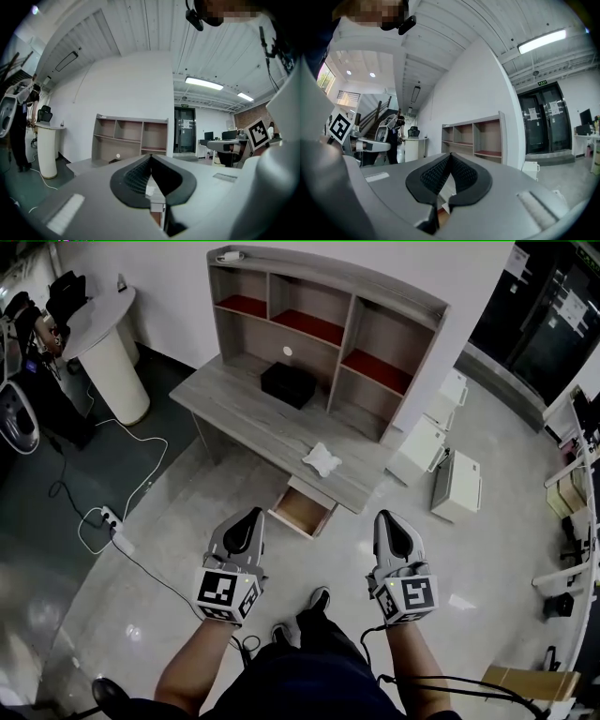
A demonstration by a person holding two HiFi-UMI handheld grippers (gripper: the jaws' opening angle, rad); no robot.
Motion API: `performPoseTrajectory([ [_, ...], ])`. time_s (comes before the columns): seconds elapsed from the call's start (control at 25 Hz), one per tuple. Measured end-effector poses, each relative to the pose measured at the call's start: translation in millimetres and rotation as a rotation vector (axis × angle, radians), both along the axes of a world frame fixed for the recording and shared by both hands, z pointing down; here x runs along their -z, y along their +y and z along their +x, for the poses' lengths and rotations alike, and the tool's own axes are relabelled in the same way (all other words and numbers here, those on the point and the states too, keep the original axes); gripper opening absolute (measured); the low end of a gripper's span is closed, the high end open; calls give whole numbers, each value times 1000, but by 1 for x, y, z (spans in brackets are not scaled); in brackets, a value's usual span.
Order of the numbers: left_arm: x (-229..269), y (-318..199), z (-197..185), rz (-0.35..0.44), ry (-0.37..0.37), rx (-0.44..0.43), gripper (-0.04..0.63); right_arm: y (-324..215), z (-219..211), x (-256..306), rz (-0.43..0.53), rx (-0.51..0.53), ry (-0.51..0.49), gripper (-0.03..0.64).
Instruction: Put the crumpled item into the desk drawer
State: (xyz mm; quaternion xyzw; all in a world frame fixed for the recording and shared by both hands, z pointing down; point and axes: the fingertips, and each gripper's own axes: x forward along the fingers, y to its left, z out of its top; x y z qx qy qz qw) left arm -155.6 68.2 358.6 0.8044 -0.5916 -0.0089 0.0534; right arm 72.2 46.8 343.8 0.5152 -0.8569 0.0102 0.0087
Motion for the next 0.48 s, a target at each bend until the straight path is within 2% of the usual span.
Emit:
performPoseTrajectory([
  [0.48, -10, -87, 21, -52, -57, 38, 5, -98, 17, -25, -51, 54, -61, 6],
])
